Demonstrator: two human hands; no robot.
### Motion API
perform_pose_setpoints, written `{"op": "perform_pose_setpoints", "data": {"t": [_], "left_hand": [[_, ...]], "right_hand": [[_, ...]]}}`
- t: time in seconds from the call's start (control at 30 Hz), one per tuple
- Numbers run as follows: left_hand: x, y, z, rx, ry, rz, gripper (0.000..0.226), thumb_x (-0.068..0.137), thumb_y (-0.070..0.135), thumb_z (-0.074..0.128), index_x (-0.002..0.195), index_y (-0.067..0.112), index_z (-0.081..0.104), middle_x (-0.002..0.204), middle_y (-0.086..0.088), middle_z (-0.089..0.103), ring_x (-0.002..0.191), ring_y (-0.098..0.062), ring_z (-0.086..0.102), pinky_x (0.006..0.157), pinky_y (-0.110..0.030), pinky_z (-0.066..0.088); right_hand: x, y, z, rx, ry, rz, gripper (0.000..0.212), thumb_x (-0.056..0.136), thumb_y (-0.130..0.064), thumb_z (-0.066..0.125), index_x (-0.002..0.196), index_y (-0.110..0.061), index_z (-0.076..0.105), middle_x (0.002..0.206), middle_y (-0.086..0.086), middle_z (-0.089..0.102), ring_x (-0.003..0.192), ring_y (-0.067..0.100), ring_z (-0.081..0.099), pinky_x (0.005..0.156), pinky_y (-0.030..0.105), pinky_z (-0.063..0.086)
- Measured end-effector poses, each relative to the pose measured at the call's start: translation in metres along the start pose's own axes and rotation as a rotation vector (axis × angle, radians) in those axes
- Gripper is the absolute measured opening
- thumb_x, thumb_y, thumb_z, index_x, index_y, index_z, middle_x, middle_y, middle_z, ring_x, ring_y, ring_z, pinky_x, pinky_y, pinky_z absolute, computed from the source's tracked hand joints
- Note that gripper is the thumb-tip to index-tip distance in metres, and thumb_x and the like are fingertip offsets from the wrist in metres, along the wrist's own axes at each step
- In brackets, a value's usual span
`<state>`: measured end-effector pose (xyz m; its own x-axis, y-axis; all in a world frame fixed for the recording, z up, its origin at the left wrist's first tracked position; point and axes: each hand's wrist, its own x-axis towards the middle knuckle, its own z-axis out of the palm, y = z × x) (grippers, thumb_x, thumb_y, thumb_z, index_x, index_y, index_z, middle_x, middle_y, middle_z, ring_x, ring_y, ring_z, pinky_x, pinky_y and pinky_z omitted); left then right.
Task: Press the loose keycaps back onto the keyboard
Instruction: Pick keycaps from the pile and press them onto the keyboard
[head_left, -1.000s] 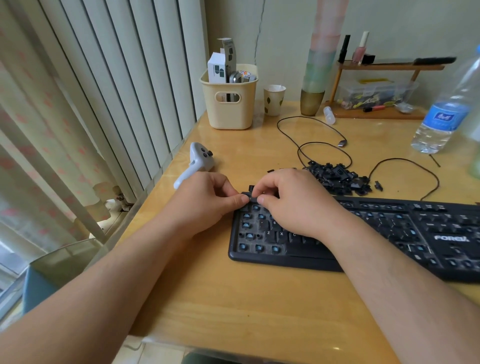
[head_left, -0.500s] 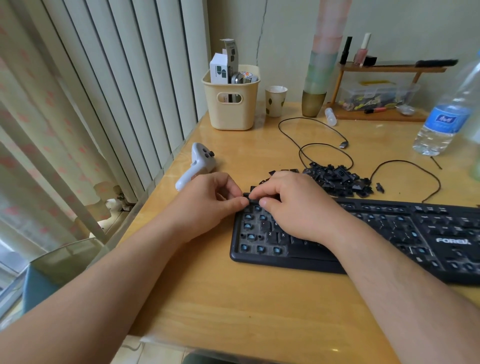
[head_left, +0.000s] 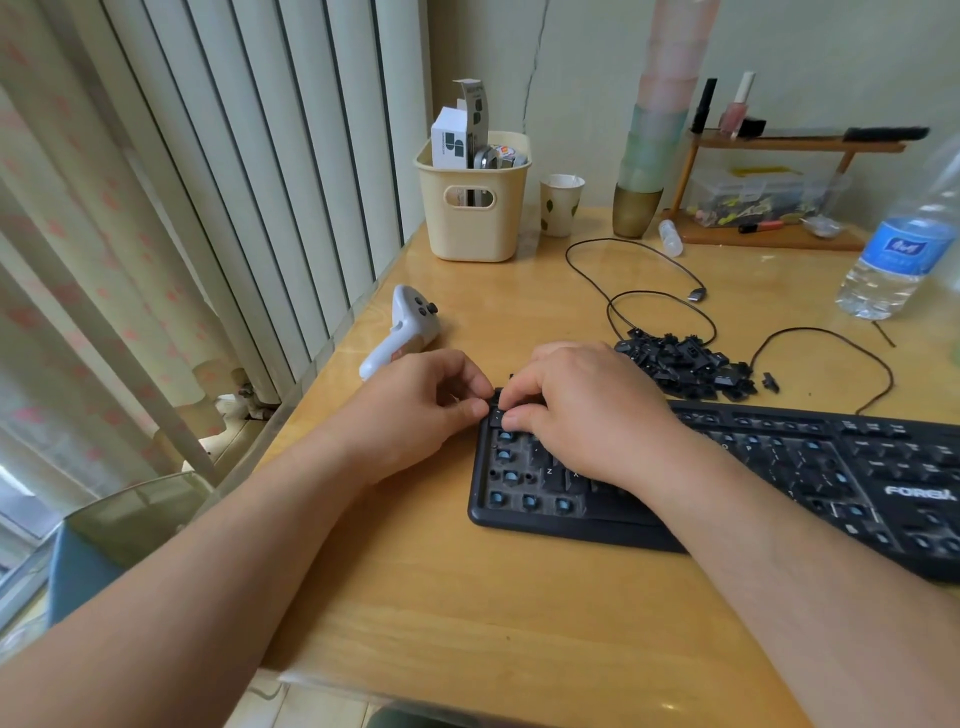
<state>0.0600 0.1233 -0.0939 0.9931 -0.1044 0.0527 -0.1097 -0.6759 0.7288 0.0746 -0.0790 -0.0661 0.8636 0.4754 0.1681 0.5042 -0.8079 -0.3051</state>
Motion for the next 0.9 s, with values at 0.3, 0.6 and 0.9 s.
{"op": "perform_pose_setpoints", "data": {"t": [0.3,0.6,0.9], "left_hand": [[-0.001,0.003,-0.001,0.079,-0.065,0.004,0.021,0.102,0.036,0.062,0.120,0.042,0.071,0.103,0.019,0.072,0.100,0.006,0.062,0.088,-0.018,0.047],[-0.001,0.003,-0.002,0.074,-0.065,0.004,0.027,0.103,0.029,0.062,0.127,0.039,0.069,0.107,0.020,0.070,0.103,0.008,0.061,0.091,-0.010,0.045],[0.002,0.001,-0.001,0.033,-0.068,-0.019,0.027,0.104,0.029,0.059,0.124,0.042,0.070,0.114,0.019,0.071,0.110,0.003,0.061,0.102,-0.027,0.048]], "right_hand": [[0.001,-0.006,0.000,-0.173,-0.032,-0.093,0.025,0.101,-0.044,0.058,0.121,-0.056,0.066,0.107,-0.018,0.057,0.106,0.019,0.055,0.079,0.036,0.050],[-0.001,-0.003,-0.008,-0.393,-0.080,-0.223,0.030,0.107,-0.048,0.041,0.132,-0.054,0.057,0.109,-0.013,0.052,0.104,0.021,0.053,0.070,0.032,0.040],[0.003,0.007,-0.009,-0.070,0.008,-0.147,0.029,0.102,-0.031,0.061,0.122,-0.050,0.070,0.106,-0.020,0.060,0.102,0.013,0.057,0.082,0.041,0.054]]}}
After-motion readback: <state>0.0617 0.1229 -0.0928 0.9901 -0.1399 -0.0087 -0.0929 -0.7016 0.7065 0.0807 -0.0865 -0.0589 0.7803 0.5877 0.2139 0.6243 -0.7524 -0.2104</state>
